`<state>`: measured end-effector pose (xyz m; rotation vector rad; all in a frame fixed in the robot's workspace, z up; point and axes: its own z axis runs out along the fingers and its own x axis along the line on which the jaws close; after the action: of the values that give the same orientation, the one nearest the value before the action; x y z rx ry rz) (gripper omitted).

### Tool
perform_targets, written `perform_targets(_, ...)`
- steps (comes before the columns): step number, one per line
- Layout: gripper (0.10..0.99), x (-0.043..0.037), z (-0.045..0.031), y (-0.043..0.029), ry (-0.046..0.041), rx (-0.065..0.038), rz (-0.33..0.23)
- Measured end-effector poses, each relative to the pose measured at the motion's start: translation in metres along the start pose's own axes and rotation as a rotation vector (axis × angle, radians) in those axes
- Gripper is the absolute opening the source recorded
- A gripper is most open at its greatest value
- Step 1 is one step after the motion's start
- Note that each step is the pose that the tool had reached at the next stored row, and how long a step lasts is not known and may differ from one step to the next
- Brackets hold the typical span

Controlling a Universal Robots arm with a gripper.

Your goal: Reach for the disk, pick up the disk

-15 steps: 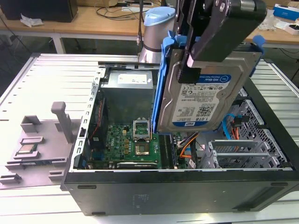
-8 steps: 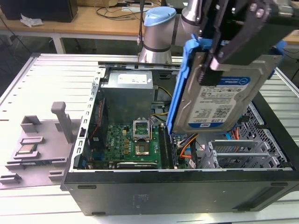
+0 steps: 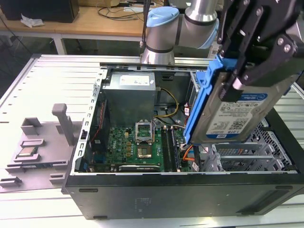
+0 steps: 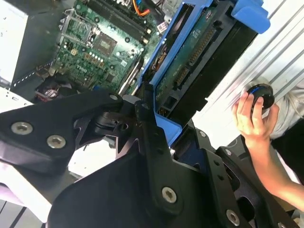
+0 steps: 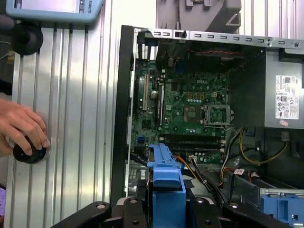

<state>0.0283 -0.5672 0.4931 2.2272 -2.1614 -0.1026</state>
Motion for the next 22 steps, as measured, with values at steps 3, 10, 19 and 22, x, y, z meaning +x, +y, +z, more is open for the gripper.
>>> perform_targets(3, 0.365, 0.0005, 0.0057, -0.01, -0.0001, -0.002, 0.001)
perform_targets(10, 0.365, 0.0019, 0.0229, -0.0451, -0.0004, -0.007, 0.003)
perform_targets(19, 0.365, 0.0025, 0.0323, -0.0804, -0.0007, -0.015, 0.004)
perform_targets(22, 0.365, 0.0025, 0.0325, -0.0817, -0.0006, -0.015, 0.004)
